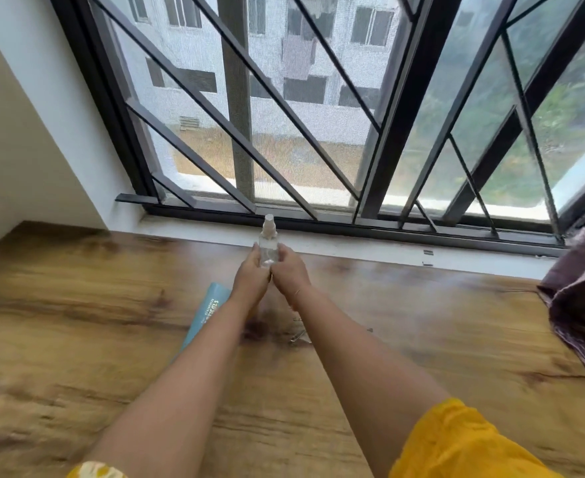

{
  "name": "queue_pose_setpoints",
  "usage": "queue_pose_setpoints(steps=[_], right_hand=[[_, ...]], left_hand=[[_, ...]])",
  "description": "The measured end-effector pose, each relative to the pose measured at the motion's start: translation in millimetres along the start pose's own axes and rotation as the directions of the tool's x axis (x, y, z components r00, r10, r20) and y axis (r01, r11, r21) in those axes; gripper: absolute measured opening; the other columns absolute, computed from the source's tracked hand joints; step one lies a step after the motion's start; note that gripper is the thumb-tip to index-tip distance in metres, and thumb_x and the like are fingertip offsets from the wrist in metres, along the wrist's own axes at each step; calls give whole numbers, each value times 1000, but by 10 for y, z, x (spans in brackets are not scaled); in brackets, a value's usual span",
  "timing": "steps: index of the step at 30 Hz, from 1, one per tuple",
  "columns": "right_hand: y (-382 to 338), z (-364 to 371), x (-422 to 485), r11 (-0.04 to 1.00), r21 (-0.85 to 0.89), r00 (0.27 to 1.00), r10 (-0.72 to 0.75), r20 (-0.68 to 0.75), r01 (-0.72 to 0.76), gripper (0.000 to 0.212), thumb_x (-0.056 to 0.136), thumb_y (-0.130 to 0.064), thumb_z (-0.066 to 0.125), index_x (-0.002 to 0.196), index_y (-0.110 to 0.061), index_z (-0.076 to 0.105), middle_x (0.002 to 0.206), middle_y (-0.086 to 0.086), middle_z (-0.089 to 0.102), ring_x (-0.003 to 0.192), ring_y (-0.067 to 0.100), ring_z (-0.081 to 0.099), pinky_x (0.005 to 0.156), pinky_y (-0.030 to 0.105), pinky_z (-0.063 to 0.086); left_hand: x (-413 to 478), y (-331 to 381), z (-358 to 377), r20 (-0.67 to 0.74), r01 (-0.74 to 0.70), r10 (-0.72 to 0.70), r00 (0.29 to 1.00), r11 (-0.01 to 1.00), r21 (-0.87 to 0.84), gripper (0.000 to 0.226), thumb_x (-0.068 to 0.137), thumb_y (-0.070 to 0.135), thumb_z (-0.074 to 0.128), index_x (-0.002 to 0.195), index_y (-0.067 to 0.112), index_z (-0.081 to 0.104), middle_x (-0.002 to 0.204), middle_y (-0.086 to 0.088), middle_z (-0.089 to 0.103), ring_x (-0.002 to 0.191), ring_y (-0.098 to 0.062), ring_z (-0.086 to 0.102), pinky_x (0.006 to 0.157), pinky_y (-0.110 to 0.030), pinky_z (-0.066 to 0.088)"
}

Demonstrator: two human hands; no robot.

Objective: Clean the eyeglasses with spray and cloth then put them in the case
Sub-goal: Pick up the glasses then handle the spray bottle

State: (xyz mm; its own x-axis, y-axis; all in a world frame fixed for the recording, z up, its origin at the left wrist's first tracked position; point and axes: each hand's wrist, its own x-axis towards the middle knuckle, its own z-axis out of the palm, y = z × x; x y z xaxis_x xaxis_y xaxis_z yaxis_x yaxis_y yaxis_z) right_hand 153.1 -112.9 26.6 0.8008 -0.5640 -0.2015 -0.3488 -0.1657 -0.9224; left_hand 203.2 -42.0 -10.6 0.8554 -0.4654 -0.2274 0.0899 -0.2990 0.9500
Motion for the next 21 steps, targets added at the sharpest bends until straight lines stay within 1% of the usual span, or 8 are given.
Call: queue_pose_setpoints(steps=[4,6,8,11,14,17,19,21], right_hand=[[-62,-92,-95,998,64,1000,-4,16,3,25,84,-12,53,108,-10,59,101,8,66,91,26,61,79,41,50],[-87,-161,-131,996,90,1000,-15,10,14,26,83,-5,51,107,-9,59,101,10,66,87,23,59,72,35,49],[-100,-234,-178,992,118,999,-33,-15,34,25,80,-3,49,101,-11,61,98,16,68,84,25,62,70,35,50],[-122,-404,-304,984,166,996,-54,-66,64,25,81,-6,48,99,-16,63,95,16,69,79,24,63,69,37,51],[-145,-661,-478,979,182,990,-73,-117,94,32,80,0,46,97,-20,64,89,13,69,72,18,60,62,30,48],[-88,-973,-703,980,173,984,-67,-164,96,29,82,0,47,95,-18,64,85,10,69,68,16,58,58,27,46],[3,-1182,-853,980,175,979,-55,-195,90,28,82,1,48,92,-20,64,82,7,67,68,14,56,59,26,44],[110,-1386,-998,981,179,977,-37,-212,76,35,79,7,45,92,-19,64,78,1,65,64,10,52,57,21,41]], left_hand=[[-80,80,55,30,-23,24,999,1000,-6,64,71,26,45,135,28,41,114,-3,65,105,-20,61,94,-46,48],[-214,226,77,43,-31,32,999,999,-31,62,72,27,43,134,28,43,112,-5,65,102,-21,61,92,-45,50],[-358,392,111,49,-42,45,998,997,-57,59,71,21,41,128,31,47,106,-8,66,93,-19,61,86,-41,49],[-538,577,221,97,-95,102,990,993,-74,61,68,13,40,125,32,49,97,-6,65,80,-15,54,75,-36,46],[-734,726,398,155,-115,130,979,988,-99,64,74,7,40,133,32,43,105,-4,65,82,-12,53,75,-31,44],[-927,794,642,238,-144,163,957,985,-94,65,75,-1,38,130,32,46,110,-4,65,76,-6,52,65,-22,41],[-1047,809,794,296,-125,152,943,986,-107,72,75,-10,34,129,37,40,110,2,62,69,-2,50,61,-15,39],[-1161,788,945,348,-117,145,926,988,-99,77,72,-14,32,136,29,40,114,5,58,80,-5,52,68,-18,41]])
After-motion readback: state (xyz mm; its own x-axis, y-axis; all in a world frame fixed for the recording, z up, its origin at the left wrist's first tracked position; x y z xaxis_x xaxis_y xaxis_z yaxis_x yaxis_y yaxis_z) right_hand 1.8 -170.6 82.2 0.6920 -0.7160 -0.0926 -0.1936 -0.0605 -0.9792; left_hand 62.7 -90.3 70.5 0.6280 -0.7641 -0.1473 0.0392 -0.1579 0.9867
